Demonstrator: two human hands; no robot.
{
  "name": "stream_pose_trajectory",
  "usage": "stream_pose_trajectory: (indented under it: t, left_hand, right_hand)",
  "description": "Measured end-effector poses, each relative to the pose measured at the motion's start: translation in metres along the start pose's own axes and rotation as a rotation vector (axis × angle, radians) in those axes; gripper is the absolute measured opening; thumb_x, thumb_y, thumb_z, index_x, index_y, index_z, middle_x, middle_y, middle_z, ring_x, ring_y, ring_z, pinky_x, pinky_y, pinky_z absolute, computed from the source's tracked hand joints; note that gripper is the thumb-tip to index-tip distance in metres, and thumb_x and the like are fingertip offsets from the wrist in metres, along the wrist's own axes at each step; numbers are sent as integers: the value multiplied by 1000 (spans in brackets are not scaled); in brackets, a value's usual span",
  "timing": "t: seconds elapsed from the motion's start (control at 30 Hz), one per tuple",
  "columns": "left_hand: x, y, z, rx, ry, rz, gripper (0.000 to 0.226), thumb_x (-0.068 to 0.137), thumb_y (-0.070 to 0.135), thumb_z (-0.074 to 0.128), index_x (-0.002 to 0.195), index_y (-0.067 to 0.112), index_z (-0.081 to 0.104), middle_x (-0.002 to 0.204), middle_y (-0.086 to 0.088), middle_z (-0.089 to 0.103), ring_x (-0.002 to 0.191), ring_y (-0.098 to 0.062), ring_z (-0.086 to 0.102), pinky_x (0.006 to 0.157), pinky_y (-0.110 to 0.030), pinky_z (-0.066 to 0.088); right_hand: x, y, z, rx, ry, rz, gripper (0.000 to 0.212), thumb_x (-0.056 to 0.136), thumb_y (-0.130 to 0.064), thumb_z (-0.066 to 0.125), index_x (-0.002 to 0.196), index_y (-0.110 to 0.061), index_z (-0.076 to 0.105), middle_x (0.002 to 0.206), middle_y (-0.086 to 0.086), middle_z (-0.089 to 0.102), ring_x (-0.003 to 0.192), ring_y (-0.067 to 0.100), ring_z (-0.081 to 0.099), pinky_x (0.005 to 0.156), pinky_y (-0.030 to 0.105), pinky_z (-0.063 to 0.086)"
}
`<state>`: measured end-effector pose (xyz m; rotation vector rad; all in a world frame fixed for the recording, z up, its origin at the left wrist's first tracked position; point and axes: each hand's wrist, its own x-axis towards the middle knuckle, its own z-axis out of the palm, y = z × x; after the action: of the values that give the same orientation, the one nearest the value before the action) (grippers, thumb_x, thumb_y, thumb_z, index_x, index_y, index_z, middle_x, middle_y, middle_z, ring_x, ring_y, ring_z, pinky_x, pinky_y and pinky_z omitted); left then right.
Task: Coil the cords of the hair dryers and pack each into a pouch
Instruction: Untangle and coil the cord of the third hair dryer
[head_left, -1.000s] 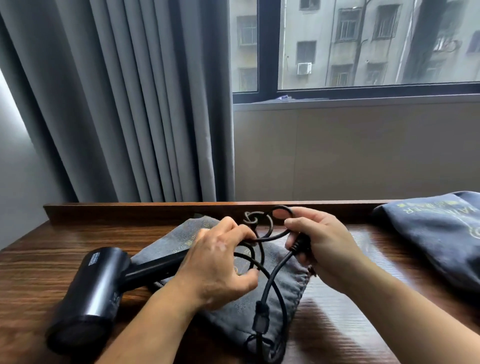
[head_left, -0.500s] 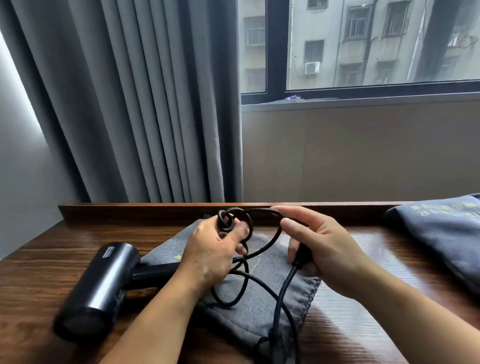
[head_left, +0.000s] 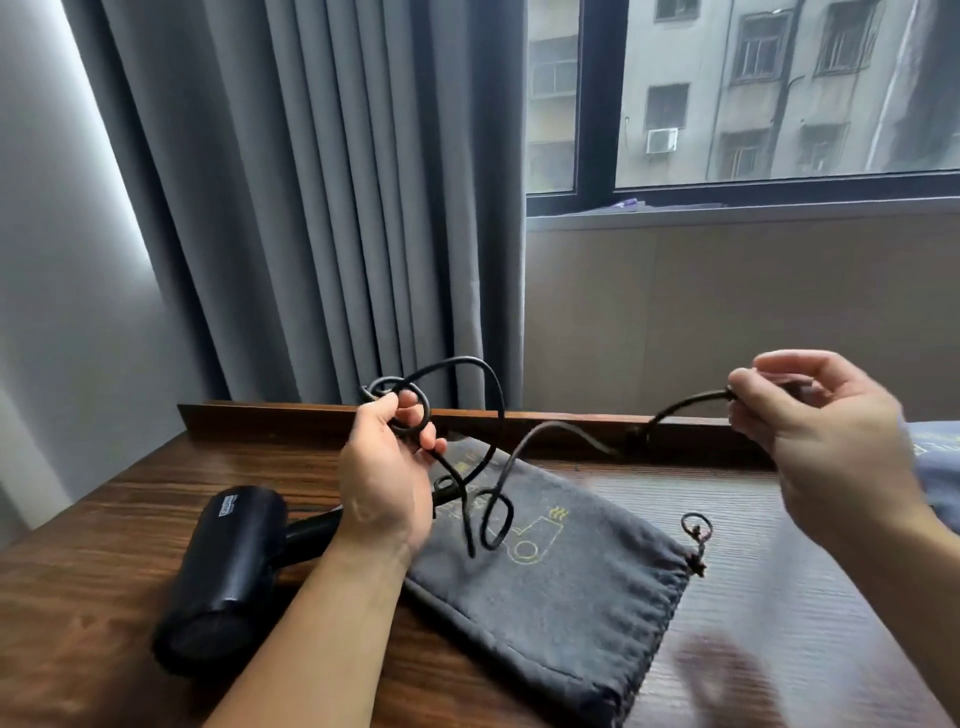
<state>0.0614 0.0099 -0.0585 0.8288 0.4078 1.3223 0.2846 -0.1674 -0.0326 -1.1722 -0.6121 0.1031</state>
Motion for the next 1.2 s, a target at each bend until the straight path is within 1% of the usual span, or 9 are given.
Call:
stream_pose_trajectory:
  t: [0.1, 0.27, 0.53, 0.63, 0.73, 0.83, 0.9, 1.03, 1.2]
  left_hand:
    - [7, -1, -6, 53, 35, 50, 23, 104, 23, 47, 90, 13, 63, 78, 3, 58, 62, -10, 46, 66, -30, 33]
    - [9, 11, -5, 5, 15, 94, 25, 105, 25, 49, 101, 9, 68, 83, 1, 65, 66, -10, 49, 65, -25, 35]
    - [10, 25, 5, 84, -206, -167, 37, 93, 26, 44, 105, 1, 69, 84, -6, 64, 66, -16, 44, 66, -32, 32]
    - [11, 24, 3, 98, -333, -314, 46, 81, 25, 44, 107, -4, 69, 80, -7, 59, 65, -18, 44, 66, -33, 32]
    - [11, 19, 3, 185, -469, -377, 44, 77, 18, 44, 102, -5, 72, 80, -8, 55, 64, -18, 42, 64, -33, 31]
    - [6, 13, 8, 368, -662, -353, 32, 74, 6, 51, 95, 1, 75, 78, -7, 55, 61, -15, 41, 60, -31, 31]
    - [0, 10, 12, 602, -839, -295, 22, 80, 8, 54, 83, 14, 75, 76, -5, 55, 62, -14, 43, 61, -31, 33]
    - [-6, 2, 12, 1008, -835, -90, 12, 77, 25, 61, 72, 19, 69, 64, -6, 56, 62, -17, 48, 62, -39, 40]
    - [-10, -13, 9, 1313, -658, 203, 13, 86, 25, 59, 78, 24, 69, 68, 4, 71, 65, -10, 65, 62, -34, 51]
  right_hand:
    - [6, -18, 11, -122, -108, -104, 13, 81, -10, 83, 82, -20, 74, 68, 1, 71, 67, 21, 69, 80, 44, 58]
    - [-21, -7, 46, -496, -494, -79, 17, 73, -7, 87, 75, -18, 74, 59, -4, 69, 50, 9, 62, 55, 21, 49]
    - [-52, 30, 67, -948, -848, -48, 9, 80, -33, 81, 81, -28, 73, 74, -11, 72, 66, 1, 64, 70, 25, 55]
    - [-42, 16, 71, -1062, -693, -255, 9, 82, -21, 70, 84, -27, 75, 79, -10, 74, 73, 5, 66, 75, 26, 54]
    - [-31, -8, 77, -739, -375, -504, 19, 84, -12, 67, 91, -29, 73, 83, -11, 71, 73, 6, 64, 73, 26, 51]
    - [-30, -23, 86, -670, -638, -587, 47, 90, -19, 65, 133, -37, 57, 129, -16, 58, 109, 1, 57, 92, 20, 47]
    - [-31, -20, 87, -736, -856, -513, 60, 92, -25, 67, 145, -43, 46, 141, -19, 47, 119, -3, 50, 98, 13, 42]
    - [-28, -3, 76, -796, -788, -527, 10, 87, -33, 76, 96, -38, 76, 90, -14, 67, 83, 5, 64, 78, 29, 55]
    - [-33, 32, 59, -632, -710, -336, 15, 85, -23, 72, 95, -32, 79, 82, -6, 75, 75, 7, 68, 77, 42, 58]
